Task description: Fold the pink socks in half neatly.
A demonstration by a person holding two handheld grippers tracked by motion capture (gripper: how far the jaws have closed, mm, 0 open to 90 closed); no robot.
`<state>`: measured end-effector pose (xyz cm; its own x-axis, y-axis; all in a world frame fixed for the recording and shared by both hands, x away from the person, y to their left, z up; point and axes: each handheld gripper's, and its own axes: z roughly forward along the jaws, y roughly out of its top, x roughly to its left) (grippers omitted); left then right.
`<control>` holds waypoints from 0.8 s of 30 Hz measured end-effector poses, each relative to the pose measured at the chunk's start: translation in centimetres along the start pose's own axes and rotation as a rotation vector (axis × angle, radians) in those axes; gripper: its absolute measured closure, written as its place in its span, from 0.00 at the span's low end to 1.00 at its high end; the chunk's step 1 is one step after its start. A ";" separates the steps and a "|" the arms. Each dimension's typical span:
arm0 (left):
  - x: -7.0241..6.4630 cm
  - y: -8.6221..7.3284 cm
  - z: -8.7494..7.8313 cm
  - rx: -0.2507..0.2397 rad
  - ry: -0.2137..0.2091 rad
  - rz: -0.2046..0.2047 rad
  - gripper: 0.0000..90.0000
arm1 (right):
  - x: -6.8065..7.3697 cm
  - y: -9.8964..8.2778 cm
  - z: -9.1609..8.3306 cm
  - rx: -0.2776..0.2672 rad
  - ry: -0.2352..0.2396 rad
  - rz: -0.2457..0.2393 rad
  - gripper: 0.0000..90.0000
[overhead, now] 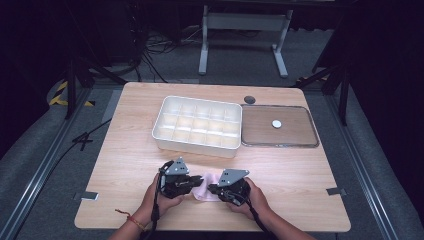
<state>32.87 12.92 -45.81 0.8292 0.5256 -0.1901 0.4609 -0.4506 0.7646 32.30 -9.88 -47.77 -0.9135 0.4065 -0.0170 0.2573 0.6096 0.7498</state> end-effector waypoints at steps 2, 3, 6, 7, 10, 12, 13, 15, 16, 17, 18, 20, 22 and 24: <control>0.0 0.0 0.0 0.001 0.001 -0.003 0.93 | -0.1 -0.1 -0.3 -0.002 -0.001 0.003 0.92; 0.0 0.0 -0.1 0.002 0.004 0.003 0.93 | -0.2 -0.2 -0.5 -0.003 0.002 0.000 0.91; 0.0 -0.1 -0.2 0.001 0.004 0.002 0.93 | -0.9 -0.5 -2.0 -0.030 -0.006 0.018 0.90; 0.0 -0.1 -0.2 0.004 0.005 0.000 0.93 | -1.1 -0.7 -2.6 -0.040 -0.012 0.027 0.90; 0.0 -0.1 -0.2 0.007 0.004 0.005 0.93 | -1.8 -1.2 -4.2 -0.048 -0.028 0.028 0.89; 0.0 -0.1 -0.3 0.008 0.007 0.009 0.93 | -2.2 -1.5 -5.0 -0.040 -0.028 0.029 0.88; 0.0 -0.1 -0.3 0.007 0.012 0.013 0.93 | -2.4 -1.6 -5.3 -0.036 -0.033 0.028 0.88; 0.0 -0.1 -0.3 0.003 0.012 0.012 0.93 | -2.6 -2.0 -5.6 -0.020 -0.040 0.032 0.88; 0.0 -0.1 -0.3 0.003 0.014 0.012 0.93 | -2.8 -2.1 -5.7 -0.012 -0.036 0.038 0.88; -0.1 -0.1 -0.3 0.004 0.013 0.012 0.93 | -2.9 -2.3 -5.6 0.001 -0.037 0.039 0.88; -0.1 -0.1 -0.3 0.004 0.014 0.012 0.93 | -2.9 -2.4 -5.5 0.014 -0.041 0.034 0.88; -0.1 0.0 -0.3 0.001 0.013 0.015 0.93 | -2.9 -2.5 -5.2 0.039 -0.037 0.022 0.88; -0.1 0.0 -0.2 -0.002 0.010 0.016 0.93 | -2.9 -2.5 -5.1 0.042 -0.035 0.021 0.88; -0.1 0.1 -0.3 -0.001 0.007 0.022 0.93 | -2.8 -2.6 -4.6 0.072 -0.027 0.015 0.88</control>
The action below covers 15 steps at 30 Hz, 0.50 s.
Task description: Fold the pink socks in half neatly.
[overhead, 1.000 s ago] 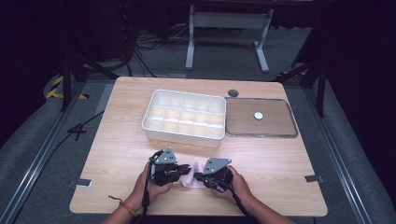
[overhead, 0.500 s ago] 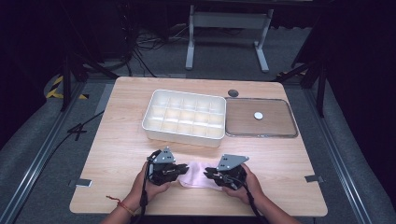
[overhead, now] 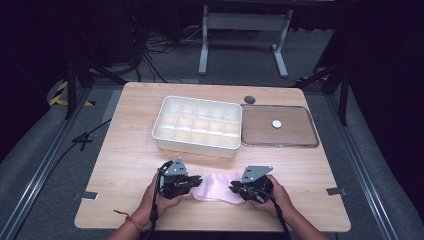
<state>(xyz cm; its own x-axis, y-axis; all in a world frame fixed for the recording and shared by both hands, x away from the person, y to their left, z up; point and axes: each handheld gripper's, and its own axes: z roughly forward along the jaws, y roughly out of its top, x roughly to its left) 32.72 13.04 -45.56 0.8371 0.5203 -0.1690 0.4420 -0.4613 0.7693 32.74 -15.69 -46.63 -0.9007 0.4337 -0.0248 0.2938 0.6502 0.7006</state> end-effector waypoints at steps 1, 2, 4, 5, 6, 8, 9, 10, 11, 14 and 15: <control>-0.1 0.0 0.0 -0.002 -0.001 -0.007 0.93 | 0.1 -0.1 0.3 0.010 0.002 -0.002 0.88; -0.1 0.1 0.0 -0.002 -0.002 -0.008 0.93 | 0.1 -0.1 0.4 0.013 0.006 -0.003 0.89; -0.2 0.2 0.0 -0.008 -0.001 -0.001 0.93 | 0.0 -0.1 0.6 0.009 0.009 0.004 0.89; -0.3 0.3 -0.1 -0.008 -0.005 -0.006 0.93 | 0.0 -0.1 0.6 0.007 0.012 0.010 0.89; -0.3 0.3 -0.1 -0.011 -0.004 -0.002 0.93 | 0.0 -0.1 0.7 0.002 0.014 0.014 0.90; -0.4 0.5 -0.1 -0.009 0.001 0.005 0.92 | 0.1 0.0 0.7 0.002 0.008 0.012 0.90; -0.4 0.5 -0.1 -0.009 0.001 0.005 0.92 | 0.1 0.0 0.7 0.002 0.008 0.012 0.90; -0.4 0.6 -0.1 -0.014 0.000 0.010 0.92 | 0.2 0.0 0.8 0.001 0.004 0.011 0.90; -0.4 0.7 -0.1 -0.016 -0.003 0.014 0.92 | 0.2 0.0 0.9 -0.004 0.004 0.011 0.90; -0.5 0.8 -0.1 -0.014 0.001 0.015 0.92 | 0.4 0.2 1.1 -0.009 0.001 0.011 0.90; -0.6 0.9 -0.1 -0.017 -0.001 0.016 0.92 | 0.4 0.2 1.2 -0.010 -0.001 0.010 0.90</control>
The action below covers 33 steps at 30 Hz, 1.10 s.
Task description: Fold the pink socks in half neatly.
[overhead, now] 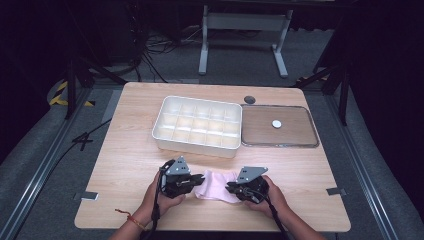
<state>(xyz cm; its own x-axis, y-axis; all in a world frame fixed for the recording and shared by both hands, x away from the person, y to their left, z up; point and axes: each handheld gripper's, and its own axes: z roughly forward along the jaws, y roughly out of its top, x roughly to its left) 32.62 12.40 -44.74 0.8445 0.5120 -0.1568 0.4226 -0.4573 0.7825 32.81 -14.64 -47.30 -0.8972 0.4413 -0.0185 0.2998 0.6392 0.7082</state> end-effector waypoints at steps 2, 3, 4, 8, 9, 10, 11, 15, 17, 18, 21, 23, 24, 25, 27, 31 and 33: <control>-0.1 0.1 0.0 0.004 -0.001 0.000 0.92 | 0.0 0.1 0.1 -0.004 0.001 0.002 0.90; -0.1 0.2 0.0 0.003 0.001 0.011 0.92 | 0.0 0.1 0.2 -0.006 0.004 0.003 0.90; -0.1 0.2 0.1 0.004 -0.006 0.005 0.92 | 0.0 0.1 0.2 -0.008 0.004 0.001 0.90; -0.3 0.5 0.2 0.008 -0.009 0.021 0.92 | 0.0 0.2 0.3 -0.009 0.004 0.000 0.90; -0.3 0.5 0.3 0.012 -0.010 0.022 0.92 | 0.0 0.2 0.3 -0.009 0.004 0.000 0.90; -0.3 0.6 0.3 0.015 -0.009 0.022 0.92 | 0.0 0.2 0.3 -0.009 0.003 -0.001 0.90; -0.3 0.6 0.3 0.017 -0.008 0.023 0.92 | 0.0 0.2 0.3 -0.009 0.004 0.000 0.90; -0.3 1.0 0.6 0.020 -0.011 0.023 0.92 | 0.0 0.3 0.3 -0.009 0.006 -0.002 0.89; -0.4 1.1 0.7 0.018 -0.009 0.034 0.92 | -0.1 0.4 0.3 -0.013 0.011 0.002 0.89; -0.4 1.4 0.7 0.018 -0.014 0.042 0.92 | 0.0 0.4 0.2 -0.016 0.013 0.001 0.91; -0.6 1.7 0.8 0.021 -0.021 0.053 0.92 | 0.2 0.9 0.1 -0.032 0.015 -0.012 0.94; -0.7 1.8 0.8 0.029 -0.028 0.058 0.92 | 0.3 1.2 0.1 -0.053 0.013 -0.022 0.95; -0.7 1.7 0.9 0.029 -0.031 0.056 0.92 | 0.3 1.4 0.2 -0.060 0.008 -0.022 0.96; -0.7 1.7 0.9 0.026 -0.035 0.054 0.92 | 0.4 1.6 0.6 -0.063 0.012 -0.019 0.97; -0.8 1.7 0.9 0.027 -0.035 0.055 0.92 | 0.4 1.7 0.8 -0.056 0.015 -0.019 0.98; -0.9 1.7 1.0 0.021 -0.040 0.048 0.93 | 0.5 2.4 1.8 -0.040 0.029 -0.013 0.98; -0.9 1.8 1.0 0.018 -0.043 0.050 0.93 | 0.5 2.7 2.2 -0.038 0.030 -0.008 0.98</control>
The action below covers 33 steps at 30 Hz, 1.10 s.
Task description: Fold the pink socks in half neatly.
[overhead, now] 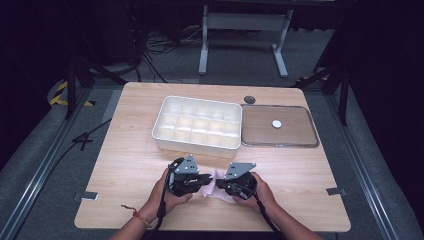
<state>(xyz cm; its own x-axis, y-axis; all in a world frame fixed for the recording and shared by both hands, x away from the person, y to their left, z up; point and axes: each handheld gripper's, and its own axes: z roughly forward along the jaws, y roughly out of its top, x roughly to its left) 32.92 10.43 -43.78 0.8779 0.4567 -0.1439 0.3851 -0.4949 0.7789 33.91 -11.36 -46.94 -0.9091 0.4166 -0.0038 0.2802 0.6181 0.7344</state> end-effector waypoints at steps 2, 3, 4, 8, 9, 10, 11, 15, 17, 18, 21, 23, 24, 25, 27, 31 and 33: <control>0.0 0.0 0.0 -0.003 0.000 -0.002 0.92 | 0.0 0.1 0.2 0.003 0.000 0.001 0.98; 0.0 -0.1 0.0 -0.004 0.001 -0.005 0.93 | 0.0 0.2 0.4 0.005 0.000 -0.003 0.98; 0.1 -0.1 0.0 -0.001 0.004 -0.003 0.92 | 0.0 0.1 0.6 0.011 0.003 -0.004 0.98; 0.2 -0.3 0.0 -0.005 0.004 -0.012 0.92 | -0.2 0.1 1.0 0.006 0.007 -0.006 0.98; 0.2 -0.3 0.0 -0.006 0.003 -0.015 0.92 | -0.2 0.1 1.0 0.006 0.007 -0.006 0.98; 0.2 -0.4 0.0 -0.009 0.002 -0.014 0.93 | -0.2 0.1 1.0 0.005 0.005 -0.006 0.98; 0.1 -0.4 0.1 -0.011 0.002 -0.016 0.93 | -0.1 0.2 1.0 0.005 0.005 -0.008 0.98; 0.0 -0.4 0.1 -0.016 0.001 -0.012 0.93 | -0.1 0.2 1.1 -0.002 0.002 -0.015 0.97; -0.1 -0.4 0.2 -0.018 -0.004 -0.013 0.93 | -0.1 0.2 1.2 -0.004 0.007 -0.015 0.97; -0.1 -0.3 0.2 -0.017 -0.005 -0.008 0.93 | -0.1 0.2 1.2 -0.007 0.006 -0.017 0.96; -0.1 -0.4 0.3 -0.014 -0.005 -0.007 0.93 | -0.1 0.2 1.1 -0.021 0.020 -0.013 0.94; 0.0 -0.4 0.2 -0.018 -0.001 -0.015 0.93 | -0.2 0.2 0.7 -0.028 0.018 -0.017 0.92; 0.0 -0.4 0.1 -0.013 0.003 -0.013 0.93 | -0.3 0.3 0.4 -0.032 0.012 -0.017 0.91; 0.0 -0.4 0.1 -0.019 0.001 -0.019 0.93 | -0.5 0.3 0.0 -0.039 0.008 -0.015 0.89; 0.1 -0.5 0.1 -0.019 0.003 -0.022 0.93 | -1.0 0.3 -0.9 -0.049 0.000 0.009 0.87; 0.0 -0.4 0.1 -0.018 0.003 -0.022 0.93 | -1.6 0.0 -3.2 -0.042 -0.043 -0.010 0.85; 0.1 -0.4 0.1 -0.013 0.004 -0.022 0.93 | -1.9 -0.3 -4.5 -0.028 -0.055 -0.011 0.85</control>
<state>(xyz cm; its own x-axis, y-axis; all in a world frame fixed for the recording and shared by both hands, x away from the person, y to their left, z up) 32.83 10.58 -44.19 0.8678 0.4707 -0.1589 0.4011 -0.4752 0.7832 34.14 -15.34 -44.13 -0.8937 0.4460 -0.0486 0.2608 0.6045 0.7527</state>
